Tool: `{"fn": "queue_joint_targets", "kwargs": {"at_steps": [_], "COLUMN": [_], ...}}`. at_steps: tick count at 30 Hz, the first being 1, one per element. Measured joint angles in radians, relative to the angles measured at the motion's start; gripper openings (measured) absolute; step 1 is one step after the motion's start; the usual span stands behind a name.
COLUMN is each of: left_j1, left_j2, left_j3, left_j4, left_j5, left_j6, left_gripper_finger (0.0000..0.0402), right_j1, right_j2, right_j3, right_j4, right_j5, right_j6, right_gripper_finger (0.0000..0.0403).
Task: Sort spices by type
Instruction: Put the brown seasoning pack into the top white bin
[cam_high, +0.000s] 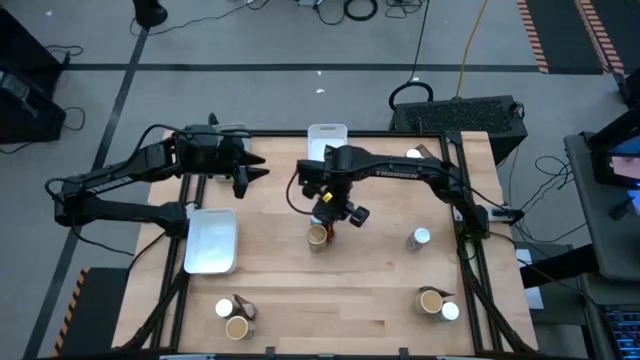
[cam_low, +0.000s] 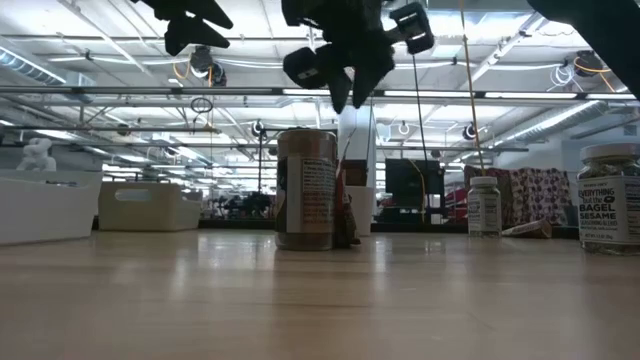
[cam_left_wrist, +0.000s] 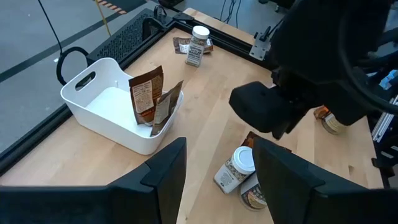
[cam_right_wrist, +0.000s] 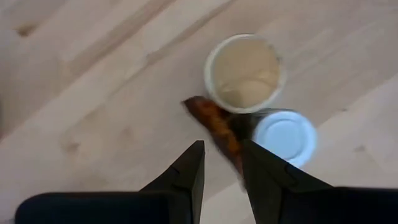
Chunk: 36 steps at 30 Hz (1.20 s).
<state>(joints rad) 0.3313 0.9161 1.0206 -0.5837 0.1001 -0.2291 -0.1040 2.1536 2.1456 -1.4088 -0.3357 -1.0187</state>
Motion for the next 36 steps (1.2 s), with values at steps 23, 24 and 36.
{"fn": "queue_joint_targets", "kwargs": {"at_steps": [23,24,36], "left_j1": [0.0,0.0,0.0], "left_j2": [0.0,0.0,0.0], "left_j3": [0.0,0.0,0.0], "left_j4": [-0.001,-0.001,-0.001], "left_j5": [0.0,0.0,-0.06], "left_j6": [0.0,0.0,-0.053], "left_gripper_finger": [0.0189,0.0189,0.0189], "right_j1": [-0.012,-0.015,-0.051], "right_j2": [0.002,0.001,-0.332], "right_j3": [0.0,0.0,-0.428], "right_j4": [0.029,0.034,0.223], "right_j5": [0.068,0.06,0.024], "right_j6": [-0.047,-0.04,-0.076], "right_gripper_finger": [0.0086,0.0086,0.0086]}}
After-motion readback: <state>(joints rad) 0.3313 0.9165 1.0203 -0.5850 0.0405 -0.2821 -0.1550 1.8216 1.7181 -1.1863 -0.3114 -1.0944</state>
